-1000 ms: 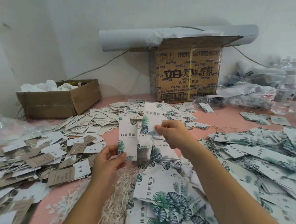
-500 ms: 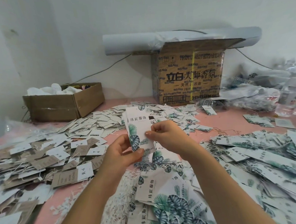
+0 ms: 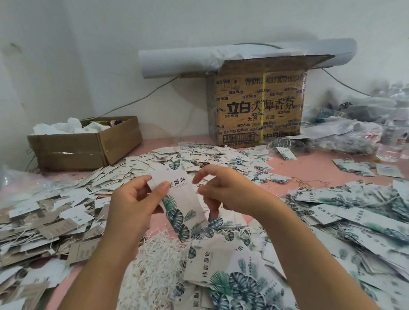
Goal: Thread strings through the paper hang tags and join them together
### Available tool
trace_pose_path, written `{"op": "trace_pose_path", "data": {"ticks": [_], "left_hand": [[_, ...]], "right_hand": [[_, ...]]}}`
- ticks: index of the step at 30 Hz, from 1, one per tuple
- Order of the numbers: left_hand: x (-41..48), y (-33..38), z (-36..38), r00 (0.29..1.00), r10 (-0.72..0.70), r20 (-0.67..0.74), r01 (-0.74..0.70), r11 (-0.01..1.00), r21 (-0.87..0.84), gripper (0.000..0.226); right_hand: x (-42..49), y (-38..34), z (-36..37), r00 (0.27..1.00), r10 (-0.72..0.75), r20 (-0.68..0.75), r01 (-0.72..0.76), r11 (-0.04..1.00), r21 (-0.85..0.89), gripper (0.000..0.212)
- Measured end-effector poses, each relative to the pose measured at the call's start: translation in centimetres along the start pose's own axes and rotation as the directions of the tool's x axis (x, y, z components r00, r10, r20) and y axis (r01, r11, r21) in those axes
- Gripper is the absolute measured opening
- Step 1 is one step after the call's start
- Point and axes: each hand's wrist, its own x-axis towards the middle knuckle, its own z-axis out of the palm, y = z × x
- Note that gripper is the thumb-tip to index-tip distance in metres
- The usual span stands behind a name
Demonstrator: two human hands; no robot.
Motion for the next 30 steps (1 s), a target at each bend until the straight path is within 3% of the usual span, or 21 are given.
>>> {"op": "trace_pose_path", "data": {"ticks": [2, 4, 9, 14, 17, 30], "left_hand": [[0.2, -0.2, -0.1, 1.0, 0.014, 0.028, -0.015, 0.999, 0.035, 0.048], [0.3, -0.2, -0.1, 0.998, 0.014, 0.054, -0.018, 0.998, 0.068, 0.044], [0.0, 0.2, 0.1, 0.995, 0.022, 0.102, -0.031, 0.996, 0.082, 0.009], [0.0, 0.3, 0.3, 0.998, 0.023, 0.062, -0.029, 0.996, 0.088, 0.028], [-0.1, 0.4, 0.5, 0.998, 0.035, 0.052, -0.039, 0.996, 0.081, 0.028], [-0.9, 1.2, 1.2, 0.989, 0.052, 0.14, -0.051, 0.999, -0.009, 0.034]], "right_hand": [[0.0, 0.1, -0.5, 0.998, -0.011, -0.065, 0.012, 1.0, 0.014, 0.013], [-0.1, 0.1, -0.8, 0.995, 0.01, -0.103, -0.002, 0.997, 0.083, 0.015], [-0.6, -0.7, -1.3, 0.98, -0.037, -0.193, 0.05, 0.997, 0.06, 0.017], [-0.7, -1.6, -1.0, 0.94, -0.181, -0.288, 0.242, 0.952, 0.19, 0.016], [-0.7, -2.0, -0.6, 0.922, -0.23, -0.311, 0.304, 0.928, 0.216, 0.012], [-0.6, -2.8, 0.0, 0.9, -0.24, -0.364, 0.167, 0.961, -0.219, 0.006]]}}
